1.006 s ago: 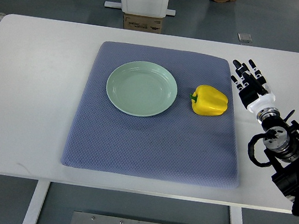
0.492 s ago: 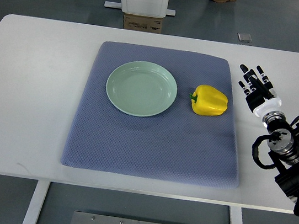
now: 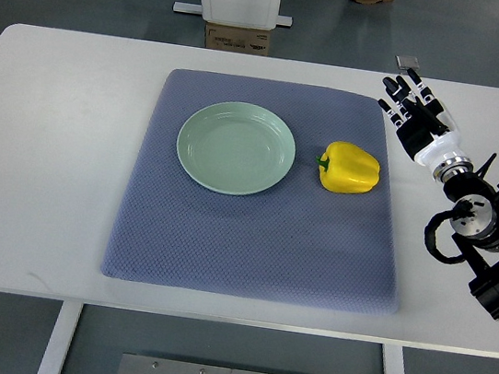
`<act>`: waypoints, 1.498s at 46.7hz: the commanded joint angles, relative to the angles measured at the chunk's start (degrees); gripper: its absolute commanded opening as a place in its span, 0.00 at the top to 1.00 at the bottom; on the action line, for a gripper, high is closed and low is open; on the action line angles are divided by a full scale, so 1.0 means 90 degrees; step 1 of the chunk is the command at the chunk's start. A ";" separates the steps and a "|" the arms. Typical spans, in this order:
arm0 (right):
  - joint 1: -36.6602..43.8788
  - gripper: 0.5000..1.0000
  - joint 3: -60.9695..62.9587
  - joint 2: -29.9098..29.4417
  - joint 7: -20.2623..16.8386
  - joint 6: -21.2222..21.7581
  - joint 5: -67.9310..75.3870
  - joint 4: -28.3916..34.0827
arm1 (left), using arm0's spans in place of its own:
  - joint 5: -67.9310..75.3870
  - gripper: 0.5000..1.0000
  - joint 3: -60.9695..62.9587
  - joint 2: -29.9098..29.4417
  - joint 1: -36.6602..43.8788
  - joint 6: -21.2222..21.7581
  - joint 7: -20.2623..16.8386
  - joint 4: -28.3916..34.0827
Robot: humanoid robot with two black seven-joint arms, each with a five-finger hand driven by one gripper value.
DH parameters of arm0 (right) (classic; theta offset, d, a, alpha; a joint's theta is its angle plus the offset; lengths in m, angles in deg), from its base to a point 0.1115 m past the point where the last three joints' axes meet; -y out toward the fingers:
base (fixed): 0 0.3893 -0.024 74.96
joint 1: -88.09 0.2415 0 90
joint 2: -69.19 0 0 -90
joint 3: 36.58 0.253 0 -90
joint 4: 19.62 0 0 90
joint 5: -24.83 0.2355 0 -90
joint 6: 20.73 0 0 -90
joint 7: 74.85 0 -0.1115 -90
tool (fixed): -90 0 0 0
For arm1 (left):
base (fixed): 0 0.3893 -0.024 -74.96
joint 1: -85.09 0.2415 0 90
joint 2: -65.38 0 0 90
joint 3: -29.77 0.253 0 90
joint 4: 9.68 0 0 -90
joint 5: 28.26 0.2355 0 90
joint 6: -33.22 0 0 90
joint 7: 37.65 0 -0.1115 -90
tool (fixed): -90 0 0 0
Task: Place yellow pepper on plate with right hand
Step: 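Open the right hand and move it down beside the yellow pepper, then close the right hand around the yellow pepper and lift it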
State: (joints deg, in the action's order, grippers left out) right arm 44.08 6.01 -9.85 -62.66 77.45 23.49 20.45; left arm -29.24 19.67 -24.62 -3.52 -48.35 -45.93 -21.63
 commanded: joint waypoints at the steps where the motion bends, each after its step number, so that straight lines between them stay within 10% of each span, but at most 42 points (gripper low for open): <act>1: -0.0052 0.00 -0.0355 0.0383 0.0032 -0.0381 -0.0046 0.0683 | -0.0007 0.00 0.0000 0.0000 -0.0008 0.0001 0.0002 0.0000; 16: -0.0052 0.00 -0.1245 0.1965 0.0130 -0.0558 -0.0612 0.2471 | 0.0002 0.00 0.0000 0.0000 0.0002 0.0001 0.0002 0.0000; 36: 0.0456 0.00 -0.2709 0.3138 0.0130 -0.0558 -0.2653 0.3038 | 0.0002 0.00 0.0000 0.0000 -0.0008 0.0001 0.0002 0.0000; 70: 0.2702 0.00 -0.6382 0.2045 0.0111 -0.1417 -0.3181 0.2384 | 0.0002 0.00 0.0000 0.0000 -0.0008 0.0001 0.0002 0.0000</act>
State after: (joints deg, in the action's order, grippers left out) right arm 68.24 -51.17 9.54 -61.60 64.68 -5.16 42.35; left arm -29.25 19.67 -24.62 -3.53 -48.33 -45.91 -21.63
